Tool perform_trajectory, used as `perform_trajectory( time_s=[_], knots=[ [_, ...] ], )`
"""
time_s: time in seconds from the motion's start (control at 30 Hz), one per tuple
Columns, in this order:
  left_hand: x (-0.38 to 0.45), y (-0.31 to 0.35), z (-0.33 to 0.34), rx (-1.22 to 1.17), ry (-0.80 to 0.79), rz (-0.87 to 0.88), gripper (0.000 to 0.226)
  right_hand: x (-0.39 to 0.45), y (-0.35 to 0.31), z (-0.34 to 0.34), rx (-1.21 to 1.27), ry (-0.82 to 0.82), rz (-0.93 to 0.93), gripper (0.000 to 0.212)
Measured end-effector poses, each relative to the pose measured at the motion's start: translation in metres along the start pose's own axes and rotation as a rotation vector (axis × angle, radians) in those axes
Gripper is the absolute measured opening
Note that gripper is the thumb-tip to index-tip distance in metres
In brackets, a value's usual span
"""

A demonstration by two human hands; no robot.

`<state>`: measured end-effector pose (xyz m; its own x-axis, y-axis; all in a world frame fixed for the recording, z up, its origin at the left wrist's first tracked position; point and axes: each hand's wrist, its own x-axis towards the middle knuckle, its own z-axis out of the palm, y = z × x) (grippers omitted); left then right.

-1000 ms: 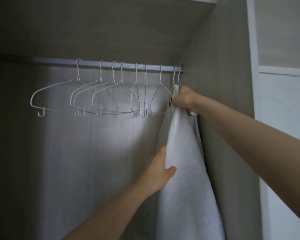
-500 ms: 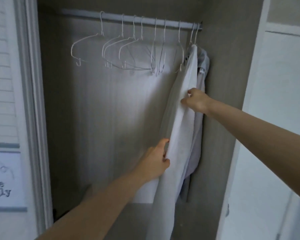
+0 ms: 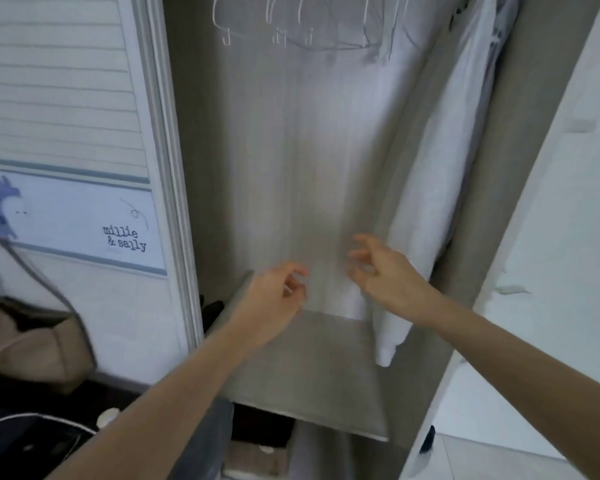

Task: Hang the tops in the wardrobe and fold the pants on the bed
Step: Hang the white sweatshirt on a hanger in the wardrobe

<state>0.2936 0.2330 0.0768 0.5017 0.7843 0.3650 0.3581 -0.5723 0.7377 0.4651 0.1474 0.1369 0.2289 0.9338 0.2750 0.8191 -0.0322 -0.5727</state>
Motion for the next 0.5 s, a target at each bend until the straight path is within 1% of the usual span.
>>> perform_trajectory(
  time_s=[0.07, 0.13, 0.23, 0.33, 0.4, 0.5],
  knots=[
    [-0.03, -0.003, -0.004, 0.064, 0.086, -0.05, 0.017, -0.011, 0.006, 0.028, 0.1, -0.075, -0.005, 0.049],
    [-0.063, -0.005, 0.0, 0.056, 0.205, -0.131, 0.014, -0.025, 0.014, 0.061, 0.183, -0.172, -0.028, 0.045],
    [-0.115, -0.002, 0.016, 0.068, 0.305, -0.249, 0.018, -0.052, 0.021, 0.099, 0.27, -0.292, -0.124, 0.043],
    [-0.174, 0.004, 0.043, 0.072, 0.452, -0.378, 0.013, -0.087, 0.02, 0.113, 0.352, -0.473, -0.232, 0.042],
    [-0.207, 0.007, 0.058, 0.07, 0.511, -0.471, 0.012, -0.106, 0.018, 0.117, 0.395, -0.52, -0.271, 0.041],
    [-0.274, 0.028, 0.092, 0.154, 0.686, -0.686, 0.014, -0.151, 0.019, 0.126, 0.423, -0.653, -0.407, 0.04]
  ],
)
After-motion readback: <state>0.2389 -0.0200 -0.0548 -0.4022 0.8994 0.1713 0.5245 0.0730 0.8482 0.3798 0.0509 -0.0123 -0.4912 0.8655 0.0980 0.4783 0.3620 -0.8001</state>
